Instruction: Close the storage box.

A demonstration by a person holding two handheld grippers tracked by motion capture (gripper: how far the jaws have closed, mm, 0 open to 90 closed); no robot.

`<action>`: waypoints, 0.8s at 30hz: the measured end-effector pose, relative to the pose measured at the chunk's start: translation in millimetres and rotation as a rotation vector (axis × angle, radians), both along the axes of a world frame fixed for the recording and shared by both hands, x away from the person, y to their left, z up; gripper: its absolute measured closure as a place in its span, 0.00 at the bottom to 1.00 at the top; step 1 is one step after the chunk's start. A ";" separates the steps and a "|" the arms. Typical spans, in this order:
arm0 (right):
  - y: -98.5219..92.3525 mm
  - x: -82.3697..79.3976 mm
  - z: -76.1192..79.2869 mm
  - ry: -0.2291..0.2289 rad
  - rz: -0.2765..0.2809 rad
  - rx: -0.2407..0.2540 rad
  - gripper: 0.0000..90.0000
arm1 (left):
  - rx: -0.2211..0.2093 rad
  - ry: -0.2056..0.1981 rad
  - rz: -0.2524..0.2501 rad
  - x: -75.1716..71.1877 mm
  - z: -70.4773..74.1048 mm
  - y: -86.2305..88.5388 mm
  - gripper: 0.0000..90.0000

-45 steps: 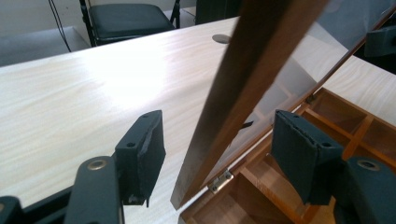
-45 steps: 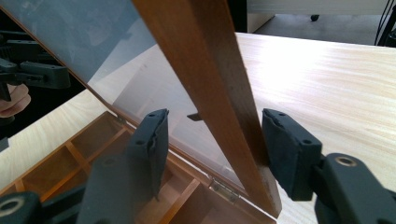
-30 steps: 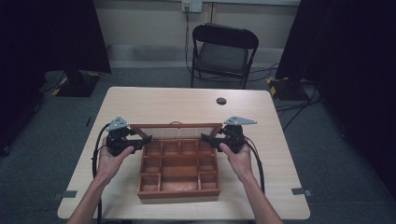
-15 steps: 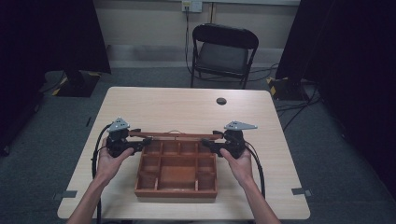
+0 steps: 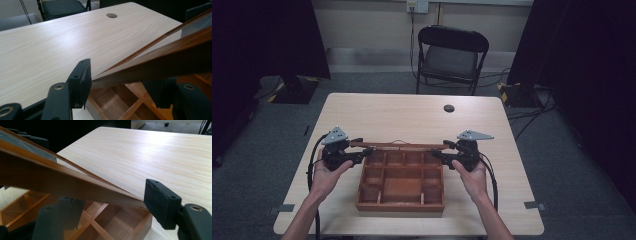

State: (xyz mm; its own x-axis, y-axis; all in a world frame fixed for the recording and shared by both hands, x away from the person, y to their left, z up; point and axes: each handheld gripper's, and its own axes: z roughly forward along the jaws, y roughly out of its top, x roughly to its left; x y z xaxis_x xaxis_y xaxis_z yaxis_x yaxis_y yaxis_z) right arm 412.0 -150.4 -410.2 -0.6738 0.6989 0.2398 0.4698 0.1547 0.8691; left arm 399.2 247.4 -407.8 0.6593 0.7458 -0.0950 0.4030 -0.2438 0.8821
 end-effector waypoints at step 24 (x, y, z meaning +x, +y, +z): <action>-2.3 -23.5 -11.5 0.049 0.010 -0.029 0.38 | -0.012 0.043 -0.002 -25.8 -16.3 3.9 0.43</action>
